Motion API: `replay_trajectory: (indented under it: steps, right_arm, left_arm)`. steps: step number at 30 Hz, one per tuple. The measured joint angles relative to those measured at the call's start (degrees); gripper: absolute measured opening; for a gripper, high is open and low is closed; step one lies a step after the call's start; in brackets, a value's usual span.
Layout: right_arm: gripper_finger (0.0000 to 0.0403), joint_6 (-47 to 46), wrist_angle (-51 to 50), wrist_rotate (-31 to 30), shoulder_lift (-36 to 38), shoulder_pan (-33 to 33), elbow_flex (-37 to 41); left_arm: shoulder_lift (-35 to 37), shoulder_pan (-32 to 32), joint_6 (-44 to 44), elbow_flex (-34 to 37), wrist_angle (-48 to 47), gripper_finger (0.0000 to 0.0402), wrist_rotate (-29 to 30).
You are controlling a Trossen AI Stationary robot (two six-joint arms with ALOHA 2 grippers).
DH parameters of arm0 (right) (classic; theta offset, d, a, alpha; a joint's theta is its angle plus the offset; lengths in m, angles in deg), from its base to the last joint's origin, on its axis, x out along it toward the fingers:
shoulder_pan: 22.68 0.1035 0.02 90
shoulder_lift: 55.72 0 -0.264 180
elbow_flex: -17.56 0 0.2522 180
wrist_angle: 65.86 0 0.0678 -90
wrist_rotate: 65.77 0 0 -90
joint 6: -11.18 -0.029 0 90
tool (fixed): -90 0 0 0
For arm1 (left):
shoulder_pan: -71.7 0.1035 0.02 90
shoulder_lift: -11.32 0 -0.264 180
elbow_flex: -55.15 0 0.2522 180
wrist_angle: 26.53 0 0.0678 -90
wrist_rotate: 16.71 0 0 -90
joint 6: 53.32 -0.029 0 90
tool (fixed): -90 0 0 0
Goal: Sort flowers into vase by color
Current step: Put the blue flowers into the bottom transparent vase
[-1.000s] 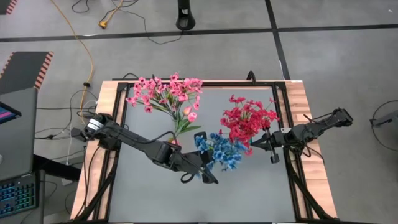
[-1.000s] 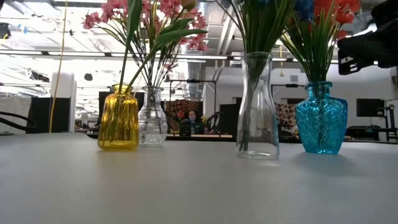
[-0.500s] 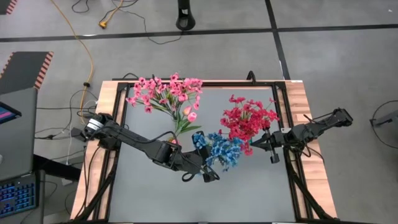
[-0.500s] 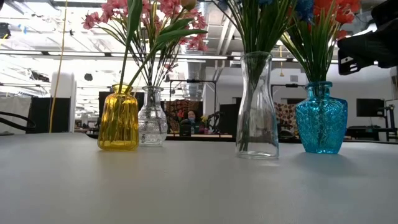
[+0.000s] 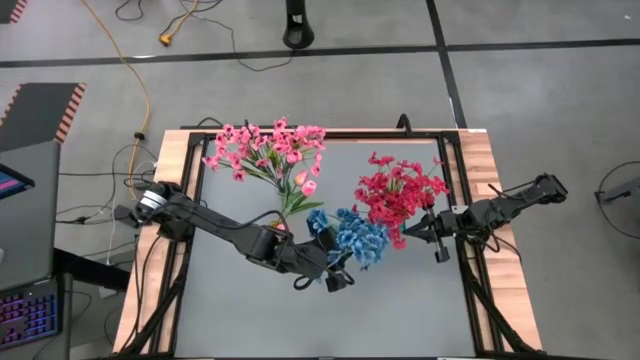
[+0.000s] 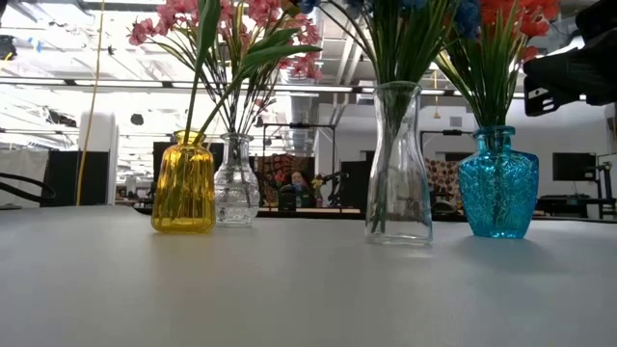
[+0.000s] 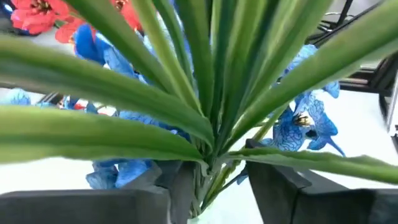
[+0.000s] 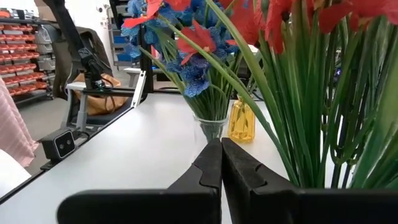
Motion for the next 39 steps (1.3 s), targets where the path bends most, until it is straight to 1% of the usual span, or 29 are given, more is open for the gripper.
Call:
replay_trajectory:
  steps: [5,15,17,19,22,25,27,34,39]
  right_arm:
    - [0.0034,-1.6,0.0,0.0,0.0,0.0,0.0]
    - [0.0034,-1.7,0.0,0.0,0.0,0.0,0.0]
    - [0.0034,-1.8,0.0,0.0,0.0,0.0,0.0]
    - [0.0034,-1.8,0.0,0.0,0.0,0.0,0.0]
    - [0.0034,-1.8,0.0,0.0,0.0,0.0,0.0]
    - [0.0034,-1.8,0.0,0.0,0.0,0.0,0.0]
    - [0.0034,-1.8,0.0,0.0,0.0,0.0,0.0]
    - [0.0034,-1.8,0.0,0.0,0.0,0.0,0.0]
    - [0.0034,-1.8,0.0,0.0,0.0,0.0,0.0]
  left_arm:
    - [0.2,-0.2,0.8,-1.6,-2.7,0.0152,-1.4]
    - [0.8,-0.3,1.9,-2.8,-3.9,0.015,-0.8]
    - [0.8,-0.4,3.0,-2.8,-5.0,0.0138,-0.8]
    - [0.8,-0.4,4.4,-2.8,-6.1,0.0118,-0.8]
    - [0.8,-0.4,6.1,-2.8,-7.3,0.0076,-0.8]
    - [0.7,-0.4,7.0,-2.8,-8.0,0.0026,-0.8]
    - [0.5,-0.4,7.3,-2.8,-8.1,0.0008,-0.7]
    - [0.3,-0.4,7.5,-2.8,-8.1,0.0002,-0.9]
    - [0.3,-0.4,7.2,-2.8,-8.1,0.0008,-1.2]
